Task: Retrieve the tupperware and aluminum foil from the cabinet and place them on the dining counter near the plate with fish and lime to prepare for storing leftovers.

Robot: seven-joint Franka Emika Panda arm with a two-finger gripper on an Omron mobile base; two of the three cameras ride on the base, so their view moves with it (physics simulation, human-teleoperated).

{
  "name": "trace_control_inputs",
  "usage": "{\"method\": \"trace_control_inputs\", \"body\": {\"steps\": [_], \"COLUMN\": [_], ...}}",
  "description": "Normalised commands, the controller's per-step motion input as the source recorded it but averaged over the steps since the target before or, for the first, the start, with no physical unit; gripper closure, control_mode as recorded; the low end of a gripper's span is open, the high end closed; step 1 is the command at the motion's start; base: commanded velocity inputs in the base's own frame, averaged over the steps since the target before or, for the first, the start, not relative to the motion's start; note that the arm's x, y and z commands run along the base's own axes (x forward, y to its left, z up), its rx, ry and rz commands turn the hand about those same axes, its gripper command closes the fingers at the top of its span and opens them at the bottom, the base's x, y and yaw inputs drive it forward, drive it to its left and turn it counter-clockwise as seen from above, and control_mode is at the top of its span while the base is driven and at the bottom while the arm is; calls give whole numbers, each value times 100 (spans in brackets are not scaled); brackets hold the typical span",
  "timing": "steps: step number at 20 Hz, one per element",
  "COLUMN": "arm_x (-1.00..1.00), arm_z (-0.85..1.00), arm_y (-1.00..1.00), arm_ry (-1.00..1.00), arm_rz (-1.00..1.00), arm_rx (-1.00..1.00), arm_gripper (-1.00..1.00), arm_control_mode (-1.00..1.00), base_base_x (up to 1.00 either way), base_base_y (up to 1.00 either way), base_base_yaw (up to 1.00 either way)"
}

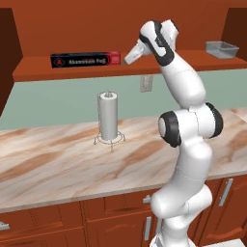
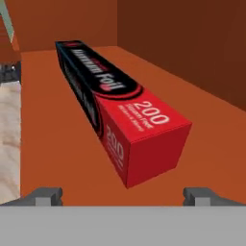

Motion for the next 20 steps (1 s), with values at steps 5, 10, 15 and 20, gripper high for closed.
{"method": "trace_control_inputs", "body": {"steps": [5,10,15,20], "arm_x": [49,45,19,8], "arm_z": [0,0,-1,-16], "arm_y": [9,22,47,53], "arm_ry": [0,0,0,0], "arm_rz": [17,14,9,8], "arm_rx": [0,0,0,0], "arm_gripper": [-100,-100,-100,-100], "arm_control_mode": [-100,-100,-100,-100], "base_base_x": [0,0,0,0], "base_base_y": [0,0,0,0], "base_base_yaw": [0,0,0,0]}}
